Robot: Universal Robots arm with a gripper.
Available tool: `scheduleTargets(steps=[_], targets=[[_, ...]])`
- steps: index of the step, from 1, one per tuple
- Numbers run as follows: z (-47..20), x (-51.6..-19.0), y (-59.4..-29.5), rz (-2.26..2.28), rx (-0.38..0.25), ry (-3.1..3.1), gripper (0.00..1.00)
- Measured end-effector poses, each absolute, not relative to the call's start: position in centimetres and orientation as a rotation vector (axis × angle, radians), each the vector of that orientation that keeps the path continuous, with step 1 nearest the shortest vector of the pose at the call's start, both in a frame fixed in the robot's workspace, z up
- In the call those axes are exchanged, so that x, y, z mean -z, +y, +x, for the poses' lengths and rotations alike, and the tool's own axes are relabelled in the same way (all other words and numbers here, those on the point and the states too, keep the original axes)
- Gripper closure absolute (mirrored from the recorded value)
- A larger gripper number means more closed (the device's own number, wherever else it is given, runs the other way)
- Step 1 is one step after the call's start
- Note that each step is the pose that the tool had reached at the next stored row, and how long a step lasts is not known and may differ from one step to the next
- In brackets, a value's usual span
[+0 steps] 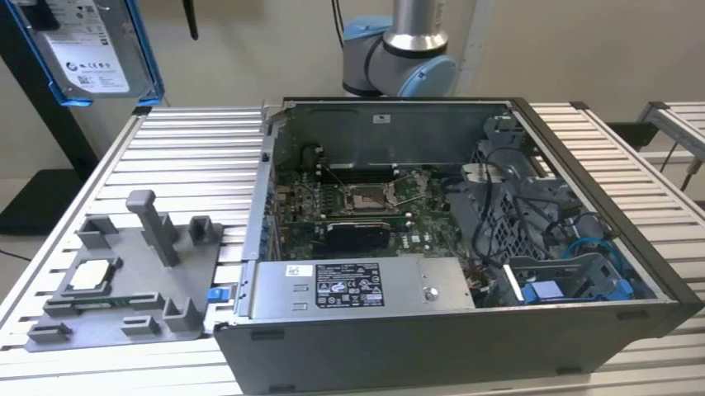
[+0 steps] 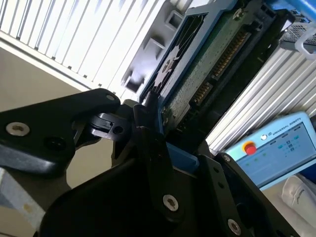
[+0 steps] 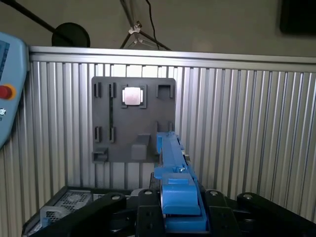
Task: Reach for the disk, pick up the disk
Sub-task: 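Pick up the disk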
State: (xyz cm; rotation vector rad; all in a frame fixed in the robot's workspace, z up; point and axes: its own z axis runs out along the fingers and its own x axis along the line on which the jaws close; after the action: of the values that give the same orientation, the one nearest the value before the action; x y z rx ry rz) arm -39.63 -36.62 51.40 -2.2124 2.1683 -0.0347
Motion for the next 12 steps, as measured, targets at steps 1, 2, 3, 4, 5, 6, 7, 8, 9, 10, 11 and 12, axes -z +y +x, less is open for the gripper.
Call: scheduleTargets(steps=[1,2,3,4,5,6,7,8,9,10,11,12], targets=[[-39.3,-51.4,-36.6,-2.212,0.034,2.168,1.00],[-39.0,-51.4,-36.6,-2.213,0.034,2.169,1.00],[-38.7,-51.4,-36.6,-2.213,0.034,2.169,1.00],[-38.3,-51.4,-36.6,-2.213,0.033,2.169,1.00],[-38.0,-51.4,-36.6,-2.213,0.033,2.169,1.00],[-37.7,-51.4,-36.6,-2.213,0.033,2.169,1.00],[-37.4,-51.4,-36.6,-2.213,0.032,2.169,1.00],[-37.1,-51.4,-36.6,-2.214,0.032,2.170,1.00],[-36.8,-51.4,-36.6,-2.214,0.032,2.170,1.00],[-36.5,-51.4,-36.6,-2.214,0.032,2.170,1.00],[-36.2,-51.4,-36.6,-2.214,0.031,2.170,1.00],[-35.8,-51.4,-36.6,-2.214,0.031,2.170,1.00]])
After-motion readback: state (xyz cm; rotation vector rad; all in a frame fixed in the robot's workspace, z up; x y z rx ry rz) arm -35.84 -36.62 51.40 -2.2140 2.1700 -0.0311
